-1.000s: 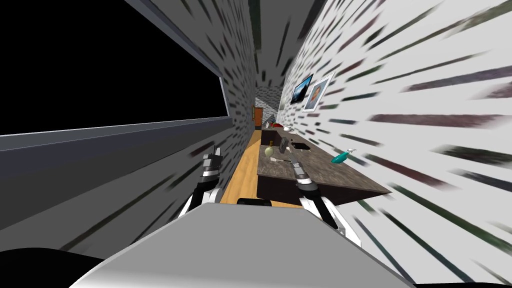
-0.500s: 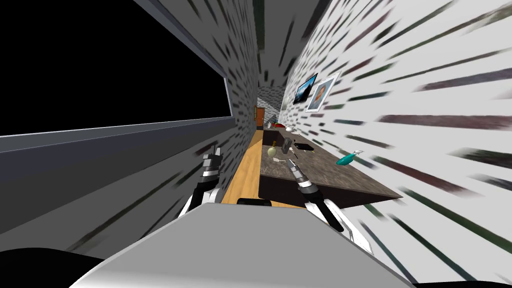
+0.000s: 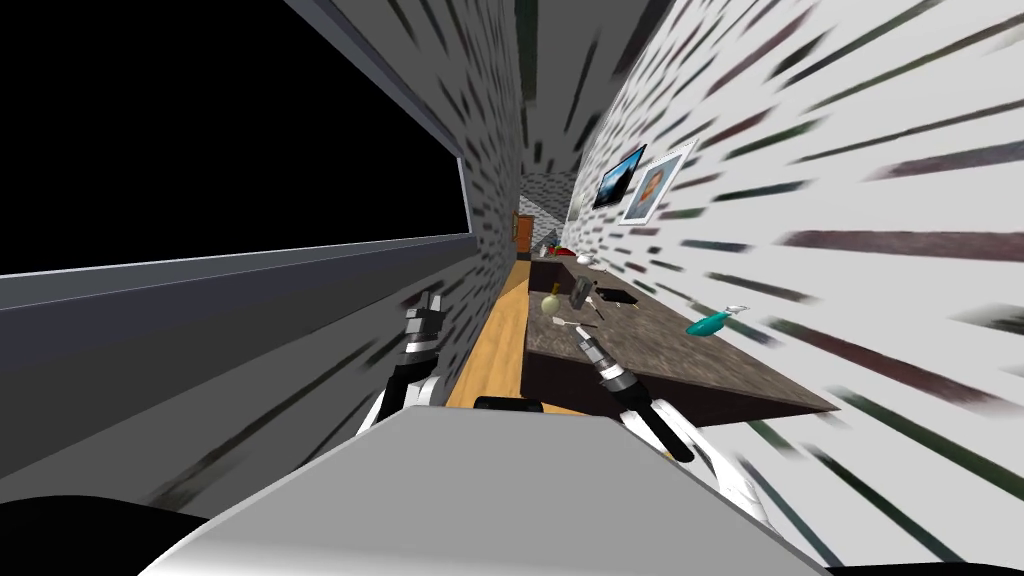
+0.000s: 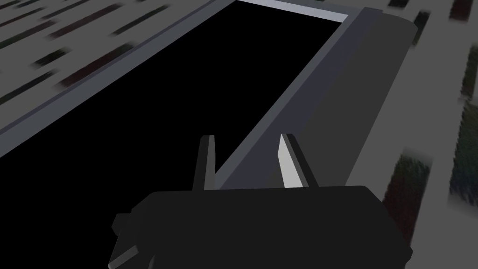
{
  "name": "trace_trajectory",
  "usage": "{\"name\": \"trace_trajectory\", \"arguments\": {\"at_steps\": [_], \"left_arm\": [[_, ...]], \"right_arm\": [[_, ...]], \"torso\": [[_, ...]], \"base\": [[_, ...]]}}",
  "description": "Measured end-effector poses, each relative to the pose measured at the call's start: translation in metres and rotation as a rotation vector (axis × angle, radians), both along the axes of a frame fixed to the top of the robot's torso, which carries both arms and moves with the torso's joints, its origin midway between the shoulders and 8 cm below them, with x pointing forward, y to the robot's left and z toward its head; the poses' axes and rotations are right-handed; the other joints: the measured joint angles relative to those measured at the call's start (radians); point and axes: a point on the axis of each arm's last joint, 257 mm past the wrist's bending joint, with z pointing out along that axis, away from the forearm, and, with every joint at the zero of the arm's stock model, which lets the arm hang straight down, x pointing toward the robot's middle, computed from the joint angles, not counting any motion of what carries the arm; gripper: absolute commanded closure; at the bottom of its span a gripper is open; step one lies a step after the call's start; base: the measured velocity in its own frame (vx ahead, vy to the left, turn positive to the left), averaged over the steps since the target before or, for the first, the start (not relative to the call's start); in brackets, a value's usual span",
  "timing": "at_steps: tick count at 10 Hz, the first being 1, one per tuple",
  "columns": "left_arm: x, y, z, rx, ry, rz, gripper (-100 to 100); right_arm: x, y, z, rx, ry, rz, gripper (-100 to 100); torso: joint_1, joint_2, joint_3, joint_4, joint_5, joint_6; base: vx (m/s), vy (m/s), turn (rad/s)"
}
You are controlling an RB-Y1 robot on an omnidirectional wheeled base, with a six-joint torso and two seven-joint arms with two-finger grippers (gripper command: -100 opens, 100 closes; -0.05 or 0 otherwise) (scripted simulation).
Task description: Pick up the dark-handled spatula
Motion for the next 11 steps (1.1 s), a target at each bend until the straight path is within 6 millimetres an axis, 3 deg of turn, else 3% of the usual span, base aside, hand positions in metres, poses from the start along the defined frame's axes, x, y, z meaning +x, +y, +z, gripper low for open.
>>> {"name": "trace_trajectory", "arguments": {"at_steps": [5, 9, 11], "left_arm": [[0.000, 0.000, 0.000, 0.000, 0.000, 0.000, 0], [0.000, 0.000, 0.000, 0.000, 0.000, 0.000, 0], [0.000, 0.000, 0.000, 0.000, 0.000, 0.000, 0]], "right_arm": [[-0.008, -0.028, -0.063, -0.200, 0.128, 0.023, -100], [-0.020, -0.059, -0.102, -0.364, 0.215, 0.053, -100], [-0.021, -0.072, -0.109, -0.422, 0.238, 0.067, -100]], "torso": [[0.001, 0.000, 0.000, 0.000, 0.000, 0.000], [0.001, 0.000, 0.000, 0.000, 0.000, 0.000], [-0.001, 0.000, 0.000, 0.000, 0.000, 0.000]], "base": [[0.007, 0.050, 0.077], [0.010, 0.063, 0.100], [0.004, 0.032, 0.054]]}}
